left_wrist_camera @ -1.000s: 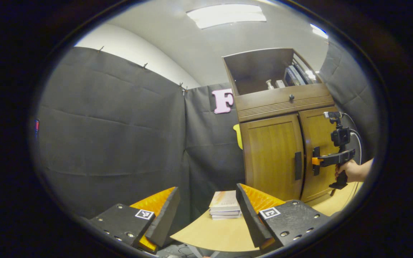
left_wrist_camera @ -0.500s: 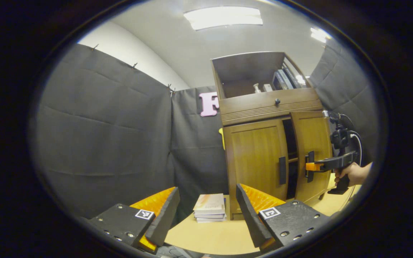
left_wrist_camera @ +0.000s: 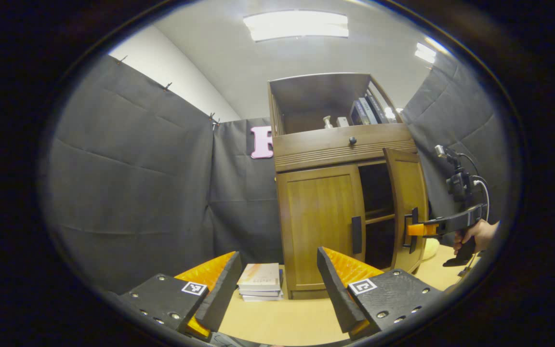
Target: Open the right door of the double-door shoe cabinet with the right hand, and open the left door with the left hand.
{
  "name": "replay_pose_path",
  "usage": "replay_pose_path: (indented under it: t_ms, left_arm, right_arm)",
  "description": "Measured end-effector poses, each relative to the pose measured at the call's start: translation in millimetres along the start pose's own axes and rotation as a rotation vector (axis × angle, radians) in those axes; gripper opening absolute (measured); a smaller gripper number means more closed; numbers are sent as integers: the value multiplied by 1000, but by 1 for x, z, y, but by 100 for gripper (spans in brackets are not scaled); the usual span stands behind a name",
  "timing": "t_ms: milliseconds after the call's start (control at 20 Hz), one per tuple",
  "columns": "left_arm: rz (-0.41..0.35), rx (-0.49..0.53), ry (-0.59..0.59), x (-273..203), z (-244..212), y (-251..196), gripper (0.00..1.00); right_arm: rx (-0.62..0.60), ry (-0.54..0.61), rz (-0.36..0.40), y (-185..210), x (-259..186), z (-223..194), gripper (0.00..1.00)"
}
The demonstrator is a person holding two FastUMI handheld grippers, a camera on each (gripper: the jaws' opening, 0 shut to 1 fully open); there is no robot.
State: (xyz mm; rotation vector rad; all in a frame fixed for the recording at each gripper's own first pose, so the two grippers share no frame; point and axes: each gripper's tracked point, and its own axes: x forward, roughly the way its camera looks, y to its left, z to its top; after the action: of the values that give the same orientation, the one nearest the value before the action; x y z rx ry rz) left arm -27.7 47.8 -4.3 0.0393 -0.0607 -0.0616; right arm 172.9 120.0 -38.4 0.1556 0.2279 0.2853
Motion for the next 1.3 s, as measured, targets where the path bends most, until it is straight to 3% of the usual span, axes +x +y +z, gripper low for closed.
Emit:
replay_pose_path:
  t_ms: [850, 900, 1300]
  left_arm:
    - [-186, -45, -5, 11, 4, -105, 92]
    - [-195, -47, -6, 13, 5, -111, 92]
    - [-241, -46, -14, 9, 10, -143, 92]
  right_arm:
    - [22, 13, -56, -67, -84, -6, 19]
    - [19, 14, -57, -70, -86, -6, 15]
    - [13, 27, -88, -102, -107, -6, 17]
